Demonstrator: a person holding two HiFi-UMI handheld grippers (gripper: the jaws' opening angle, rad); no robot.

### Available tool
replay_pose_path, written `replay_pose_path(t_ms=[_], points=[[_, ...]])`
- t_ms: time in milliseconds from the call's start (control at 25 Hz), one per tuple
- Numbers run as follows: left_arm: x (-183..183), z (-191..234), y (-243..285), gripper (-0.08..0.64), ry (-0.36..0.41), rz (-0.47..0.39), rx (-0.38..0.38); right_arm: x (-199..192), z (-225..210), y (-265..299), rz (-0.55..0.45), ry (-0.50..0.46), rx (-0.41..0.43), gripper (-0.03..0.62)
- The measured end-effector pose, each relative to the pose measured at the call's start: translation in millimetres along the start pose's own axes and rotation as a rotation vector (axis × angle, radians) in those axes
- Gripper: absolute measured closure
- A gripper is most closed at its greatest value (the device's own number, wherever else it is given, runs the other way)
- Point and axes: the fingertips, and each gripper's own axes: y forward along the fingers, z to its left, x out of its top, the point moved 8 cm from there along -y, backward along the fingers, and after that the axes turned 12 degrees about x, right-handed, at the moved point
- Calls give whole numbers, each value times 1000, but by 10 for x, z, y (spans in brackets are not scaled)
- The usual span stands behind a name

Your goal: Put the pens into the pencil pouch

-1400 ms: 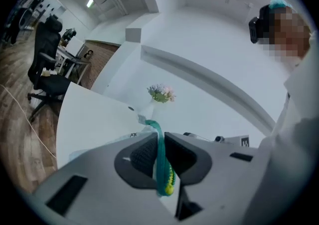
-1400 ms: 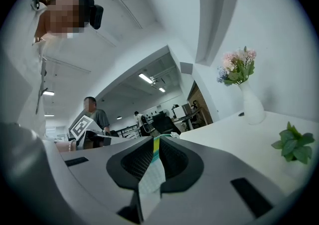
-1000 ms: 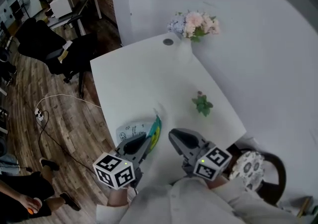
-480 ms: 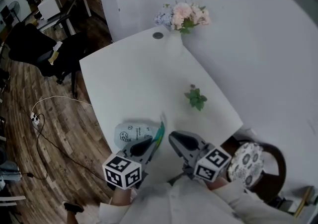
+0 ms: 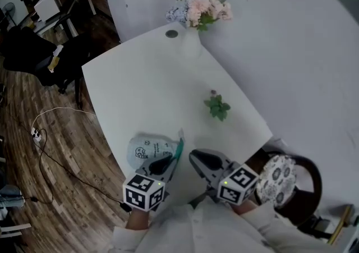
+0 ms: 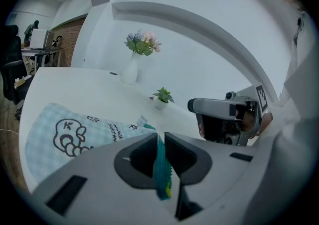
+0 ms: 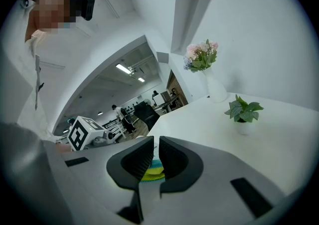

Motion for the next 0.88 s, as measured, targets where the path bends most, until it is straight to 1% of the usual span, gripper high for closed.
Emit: replay_pose_path(t_ms=[280, 560, 880], points=[[-112, -31, 118, 515, 42, 61, 42, -74, -27, -13, 29, 28, 0, 555], [-163, -61, 169, 514, 51, 89, 61, -97, -45, -29, 46, 40, -1, 555], [-177, -112, 167, 483, 70, 114, 44, -83, -26, -40, 59, 38, 4, 555]])
